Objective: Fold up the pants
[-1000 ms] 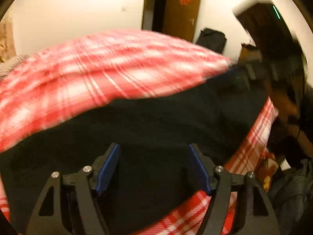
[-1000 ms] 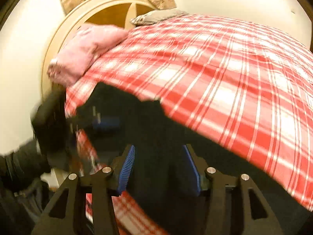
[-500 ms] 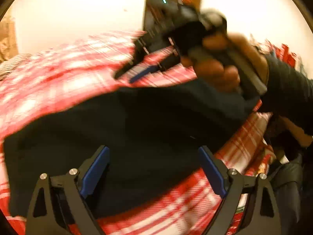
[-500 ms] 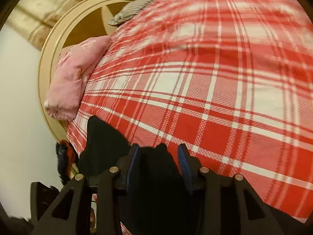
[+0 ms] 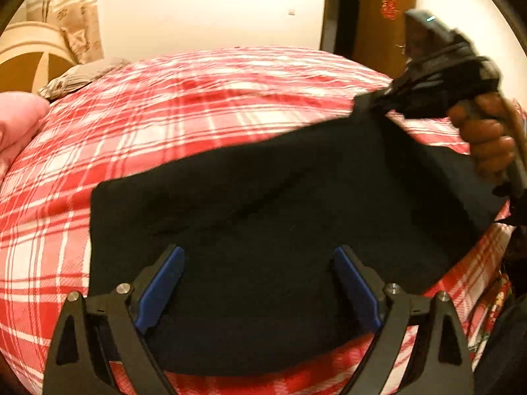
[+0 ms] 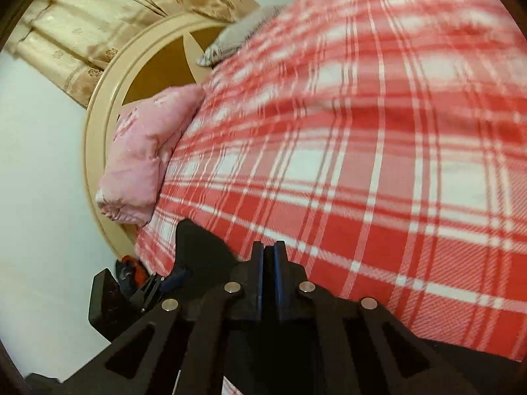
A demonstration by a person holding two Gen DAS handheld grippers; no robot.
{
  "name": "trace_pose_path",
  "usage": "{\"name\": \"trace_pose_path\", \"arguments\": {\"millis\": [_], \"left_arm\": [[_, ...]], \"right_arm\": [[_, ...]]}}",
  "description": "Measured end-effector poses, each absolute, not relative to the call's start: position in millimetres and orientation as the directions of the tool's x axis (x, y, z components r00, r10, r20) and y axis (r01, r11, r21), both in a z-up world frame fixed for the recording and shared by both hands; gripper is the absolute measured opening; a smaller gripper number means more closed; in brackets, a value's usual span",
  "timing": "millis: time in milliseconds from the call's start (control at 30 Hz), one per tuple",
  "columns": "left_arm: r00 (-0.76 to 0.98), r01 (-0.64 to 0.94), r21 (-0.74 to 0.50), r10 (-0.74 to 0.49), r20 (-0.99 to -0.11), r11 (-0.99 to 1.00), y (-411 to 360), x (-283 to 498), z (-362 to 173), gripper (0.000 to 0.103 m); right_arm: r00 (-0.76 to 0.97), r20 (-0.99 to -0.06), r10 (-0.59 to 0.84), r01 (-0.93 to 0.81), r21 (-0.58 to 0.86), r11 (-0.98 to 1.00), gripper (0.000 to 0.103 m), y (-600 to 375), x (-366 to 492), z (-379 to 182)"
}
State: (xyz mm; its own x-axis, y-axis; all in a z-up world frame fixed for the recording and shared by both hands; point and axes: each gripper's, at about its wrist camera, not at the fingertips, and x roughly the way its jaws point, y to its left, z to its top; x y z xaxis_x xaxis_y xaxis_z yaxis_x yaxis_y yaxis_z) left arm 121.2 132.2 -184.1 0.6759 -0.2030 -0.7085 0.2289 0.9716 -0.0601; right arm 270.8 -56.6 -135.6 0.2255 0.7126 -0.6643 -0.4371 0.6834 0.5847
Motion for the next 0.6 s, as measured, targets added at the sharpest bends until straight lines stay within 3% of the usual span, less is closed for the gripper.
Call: {"name": "trace_pose_path", "arguments": {"millis": [200,433,500,533,600], "left_arm": [[0.671,0.242,-0.032,-0.191,-0.716,0.97,127.3,128.9,-190.5,0.1],[0.653,0.249,-0.024,-0.186,-0.734,0.968,128.0,127.4,-185.5,0.1],[0.648,0.245,-0.021,-0.18,-0.74,0.969,127.4,126.2,-184.7,0.1],[0.646,0.244,-0.023,-0.18,-0.742,0.97,127.3,126.4,-184.5,0.1],[0.641,0.243,-0.021,-0.176,-0.747,0.97,127.1,126.0,-184.2,0.1]], "right_arm": [[0.215,-0.77,0.601,-0.371,0.505,0.779,0.005,-49.0,288.4,-177.6],[0.239,-0.748,0.619,-0.392,0.509,0.766,0.012,-64.2,279.5,-164.9],[0.261,-0.741,0.619,-0.44,0.479,0.759,0.045,-67.8,267.2,-152.5],[0.27,-0.733,0.624,-0.472,0.464,0.749,0.051,-70.1,255.9,-144.3],[0.278,-0.736,0.618,-0.519,0.426,0.741,0.052,-69.2,236.6,-134.3]]}}
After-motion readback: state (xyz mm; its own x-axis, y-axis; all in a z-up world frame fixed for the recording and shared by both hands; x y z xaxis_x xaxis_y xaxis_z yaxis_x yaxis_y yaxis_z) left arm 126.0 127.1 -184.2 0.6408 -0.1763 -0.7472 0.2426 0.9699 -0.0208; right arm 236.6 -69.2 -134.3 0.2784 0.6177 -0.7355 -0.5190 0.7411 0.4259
